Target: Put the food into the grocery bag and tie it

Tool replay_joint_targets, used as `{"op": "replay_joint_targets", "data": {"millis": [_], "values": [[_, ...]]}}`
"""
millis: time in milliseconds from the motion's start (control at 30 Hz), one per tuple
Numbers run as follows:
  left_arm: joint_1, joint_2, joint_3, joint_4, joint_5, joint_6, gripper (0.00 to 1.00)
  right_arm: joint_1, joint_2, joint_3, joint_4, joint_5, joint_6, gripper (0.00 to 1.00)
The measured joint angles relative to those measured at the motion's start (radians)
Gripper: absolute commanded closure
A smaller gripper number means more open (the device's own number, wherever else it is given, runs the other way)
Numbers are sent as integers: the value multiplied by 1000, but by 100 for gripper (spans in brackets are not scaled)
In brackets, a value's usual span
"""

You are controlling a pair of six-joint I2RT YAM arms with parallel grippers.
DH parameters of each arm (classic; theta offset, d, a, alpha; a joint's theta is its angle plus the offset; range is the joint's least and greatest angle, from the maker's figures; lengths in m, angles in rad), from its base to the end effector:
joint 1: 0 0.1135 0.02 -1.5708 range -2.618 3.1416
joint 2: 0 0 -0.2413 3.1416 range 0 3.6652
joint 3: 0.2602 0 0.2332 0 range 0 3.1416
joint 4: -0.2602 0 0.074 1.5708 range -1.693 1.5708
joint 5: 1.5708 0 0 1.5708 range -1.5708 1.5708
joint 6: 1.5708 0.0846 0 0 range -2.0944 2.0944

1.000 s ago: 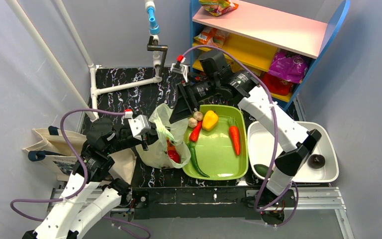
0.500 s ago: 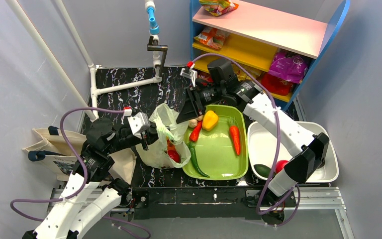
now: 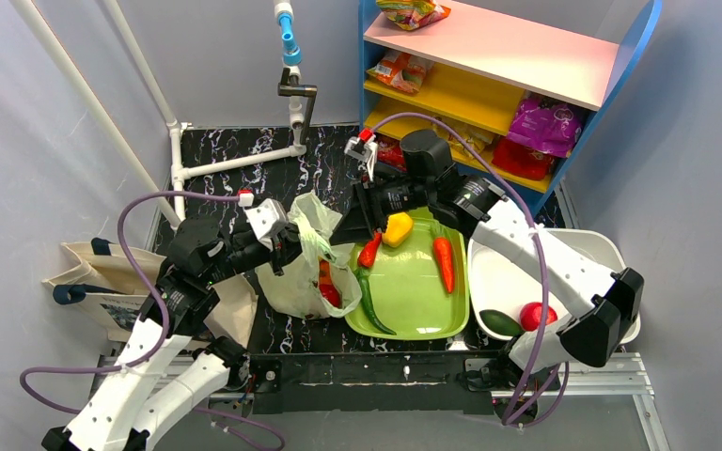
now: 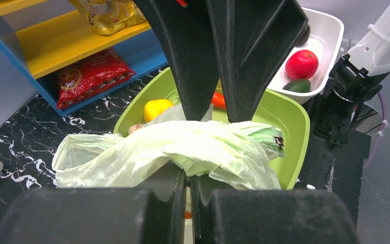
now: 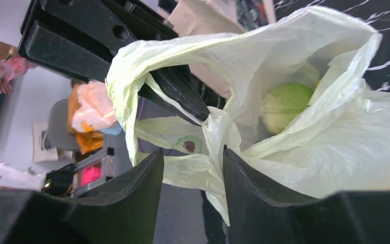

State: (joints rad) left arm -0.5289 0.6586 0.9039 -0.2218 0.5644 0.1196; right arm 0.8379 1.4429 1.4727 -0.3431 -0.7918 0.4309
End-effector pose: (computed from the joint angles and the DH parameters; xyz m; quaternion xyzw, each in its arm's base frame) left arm 0.1314 -0.1292 0.3775 0.4026 0.5727 -0.3301 0.6332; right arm 0.1825 0.2927 0.3784 -0.3729 0.6850 0.5728 0.2522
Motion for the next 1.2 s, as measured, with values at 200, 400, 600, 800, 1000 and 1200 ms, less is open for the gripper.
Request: {"op": "replay_joint_targets", "data": {"millis": [200, 400, 600, 800, 1000, 1200], "values": [[0, 25, 14, -11, -27, 0, 100, 0, -32, 6, -15, 121, -56, 60], [0, 34, 23, -19, -49, 0, 100, 0, -57, 0, -13, 147, -69, 58], [-2, 34, 26, -24, -65, -3, 100, 0, -90, -47, 8, 149, -69, 59], [-2, 34, 28, -27, -77, -13, 100, 7, -91, -56, 48, 85, -60, 59], [-2, 34, 36, -41, -79, -23, 100, 45, -56, -71, 113, 48, -41, 56], [-2, 35, 48, -41, -78, -32, 100, 61, -10, -82, 165, 36, -29, 53]]}}
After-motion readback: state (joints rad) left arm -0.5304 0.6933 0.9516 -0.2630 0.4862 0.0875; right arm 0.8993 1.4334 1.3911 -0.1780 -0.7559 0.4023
